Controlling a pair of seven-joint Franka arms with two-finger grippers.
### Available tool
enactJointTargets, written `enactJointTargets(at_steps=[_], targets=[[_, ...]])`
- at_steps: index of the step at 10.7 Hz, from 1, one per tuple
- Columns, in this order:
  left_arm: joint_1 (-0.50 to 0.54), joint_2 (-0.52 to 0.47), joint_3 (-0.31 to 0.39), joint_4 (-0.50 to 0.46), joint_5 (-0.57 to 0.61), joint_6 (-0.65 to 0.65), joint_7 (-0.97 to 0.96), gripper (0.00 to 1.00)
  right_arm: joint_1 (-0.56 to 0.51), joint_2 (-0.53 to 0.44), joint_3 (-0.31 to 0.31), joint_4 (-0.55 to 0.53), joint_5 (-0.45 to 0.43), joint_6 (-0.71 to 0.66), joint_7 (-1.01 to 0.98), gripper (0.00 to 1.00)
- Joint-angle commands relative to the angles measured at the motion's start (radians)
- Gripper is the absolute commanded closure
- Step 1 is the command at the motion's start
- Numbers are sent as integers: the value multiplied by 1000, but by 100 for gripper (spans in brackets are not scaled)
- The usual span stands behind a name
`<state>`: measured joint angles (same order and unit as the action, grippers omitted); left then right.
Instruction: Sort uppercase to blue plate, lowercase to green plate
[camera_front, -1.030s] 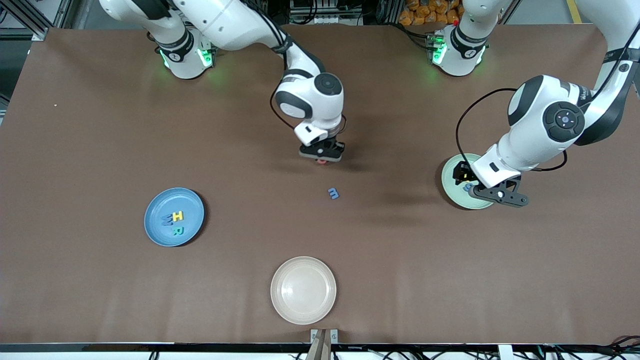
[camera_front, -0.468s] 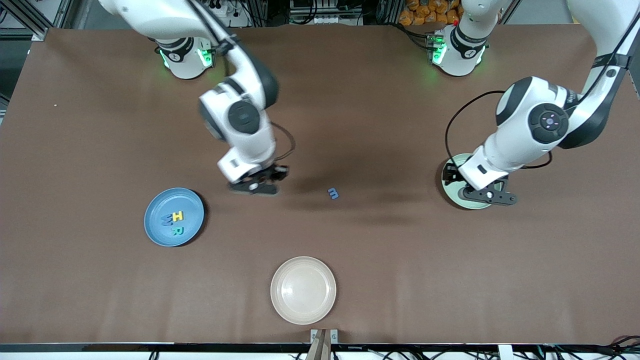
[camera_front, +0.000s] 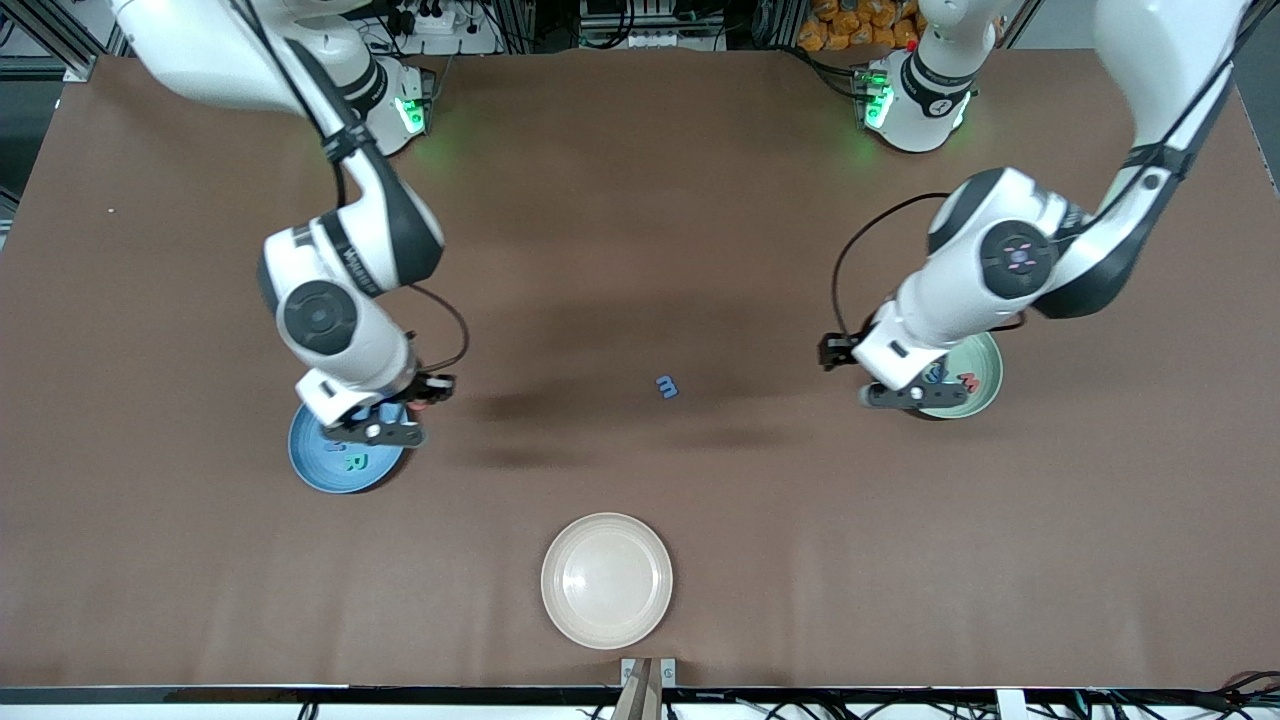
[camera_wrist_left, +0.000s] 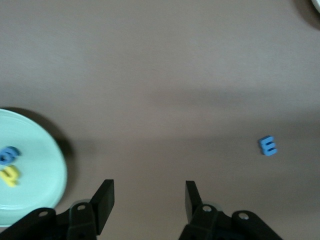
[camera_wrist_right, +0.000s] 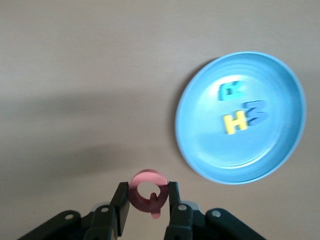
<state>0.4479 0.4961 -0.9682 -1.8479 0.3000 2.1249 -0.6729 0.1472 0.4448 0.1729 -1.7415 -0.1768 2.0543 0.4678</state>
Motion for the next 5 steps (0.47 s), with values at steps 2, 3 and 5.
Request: enactJointTargets(at_steps=[2,3,5], targets=[[-321,59,233,91,-5,65,-173,34,-122,20,-15,-71,20,68,-124,100],[-398,82,285,96,-5,107,-228,34,-127,38,-45,-99,20,125,-129,100],[-506,114,368,122,-7,139,-284,34,-126,67,-79,-157,19,268,-133,100]])
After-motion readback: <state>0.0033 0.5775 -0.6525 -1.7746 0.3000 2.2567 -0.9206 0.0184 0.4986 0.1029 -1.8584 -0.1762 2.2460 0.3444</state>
